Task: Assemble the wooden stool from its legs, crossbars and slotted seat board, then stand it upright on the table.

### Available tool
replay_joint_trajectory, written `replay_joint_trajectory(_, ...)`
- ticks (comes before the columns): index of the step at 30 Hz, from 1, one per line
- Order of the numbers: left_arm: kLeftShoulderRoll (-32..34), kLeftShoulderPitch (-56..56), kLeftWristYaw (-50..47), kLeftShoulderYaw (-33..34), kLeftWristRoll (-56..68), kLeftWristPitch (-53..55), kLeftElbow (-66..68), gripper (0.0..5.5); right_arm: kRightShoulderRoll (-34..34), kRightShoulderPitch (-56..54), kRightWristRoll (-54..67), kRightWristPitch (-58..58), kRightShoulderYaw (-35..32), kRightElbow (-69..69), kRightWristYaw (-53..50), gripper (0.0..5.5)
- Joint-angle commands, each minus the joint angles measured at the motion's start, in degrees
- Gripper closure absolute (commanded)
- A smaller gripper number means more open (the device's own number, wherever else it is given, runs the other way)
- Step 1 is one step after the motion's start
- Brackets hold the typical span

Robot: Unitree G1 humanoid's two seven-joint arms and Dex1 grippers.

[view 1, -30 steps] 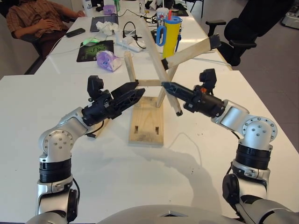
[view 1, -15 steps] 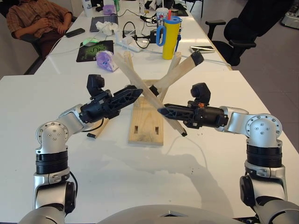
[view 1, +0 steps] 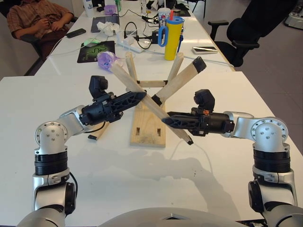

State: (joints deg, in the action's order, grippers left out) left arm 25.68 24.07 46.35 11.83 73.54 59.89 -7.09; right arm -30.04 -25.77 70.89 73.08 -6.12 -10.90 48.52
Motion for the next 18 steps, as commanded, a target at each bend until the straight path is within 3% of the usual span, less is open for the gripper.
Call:
replay_joint_trajectory(1,2.5,0.0,1.1,1.5,-1.1,-0.5,0.1,3.49,-1.4,-0.5,-2.1,-2.3,0.5,-0.6,1.6,3.46)
replay_joint_trajectory(3,3.8,-1.1,1.7,2.4,-2.0,-0.9,0.5,3.49,-1.5,-0.7,-5.5,-5.1,1.0,0.7,1.2,3.46)
replay_joint_trajectory(7,8.8,-3.6,4.5,5.2,-4.8,-2.0,2.6,3.49,-3.1,1.7,-11.3,-9.0,3.5,1.2,2.6,2.62)
replay_joint_trajectory(12,18.7,-5.1,11.1,9.2,-11.9,-5.8,8.9,3.49,-5.4,6.2,-29.6,-23.8,14.7,-2.3,2.9,1.83)
replay_joint_trajectory(14,21.9,-3.5,14.1,9.2,-15.2,-7.8,12.4,3.49,-5.5,7.8,-39.2,-32.8,20.8,-3.2,2.6,1.77)
replay_joint_trajectory(18,23.1,0.1,17.5,7.2,-19.7,-11.2,16.3,3.49,-2.4,9.3,-49.2,-45.1,25.8,0.2,1.9,1.77)
